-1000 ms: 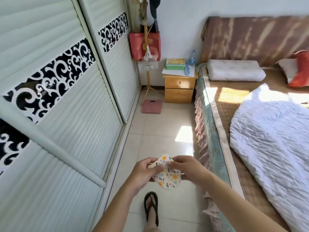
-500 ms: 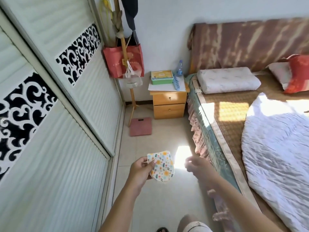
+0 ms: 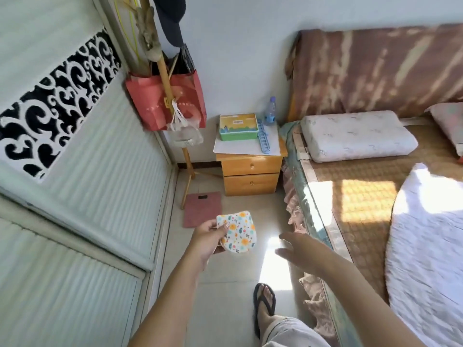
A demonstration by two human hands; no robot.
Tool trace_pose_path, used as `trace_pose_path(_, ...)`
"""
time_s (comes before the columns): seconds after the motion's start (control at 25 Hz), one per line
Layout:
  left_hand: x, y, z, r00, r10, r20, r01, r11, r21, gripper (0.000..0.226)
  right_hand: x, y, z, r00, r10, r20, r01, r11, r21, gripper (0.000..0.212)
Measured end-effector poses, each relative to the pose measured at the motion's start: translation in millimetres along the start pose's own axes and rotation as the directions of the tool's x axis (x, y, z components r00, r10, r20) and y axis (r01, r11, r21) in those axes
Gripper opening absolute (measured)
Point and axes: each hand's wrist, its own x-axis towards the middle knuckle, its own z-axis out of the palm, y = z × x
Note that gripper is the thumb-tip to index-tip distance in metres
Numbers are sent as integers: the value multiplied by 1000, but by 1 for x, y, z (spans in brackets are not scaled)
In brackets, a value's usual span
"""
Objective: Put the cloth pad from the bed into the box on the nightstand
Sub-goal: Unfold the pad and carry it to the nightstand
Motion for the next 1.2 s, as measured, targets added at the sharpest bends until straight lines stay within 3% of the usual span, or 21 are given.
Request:
trace_pose_path(0.2,98,79,27,999,49,24,-51,996,76,7,110,22,-80,1000,6,6,-5,998,-58,43)
trace_pose_path(0.68,363,194,31,997,-66,-46,67,998,22,15,386,38,-200,999,-34,21,35,998,-43,40)
trace_pose_path(0.8,446,226,26,991,-113,-70,114,993,7,23,469,36,-233,997,42,61,-41,999,-15,39)
trace_pose_path(1.2,665,229,42,952,-280,-124,284,959,18,35,656,69,-258,974,127,190,-126,992,-18,43)
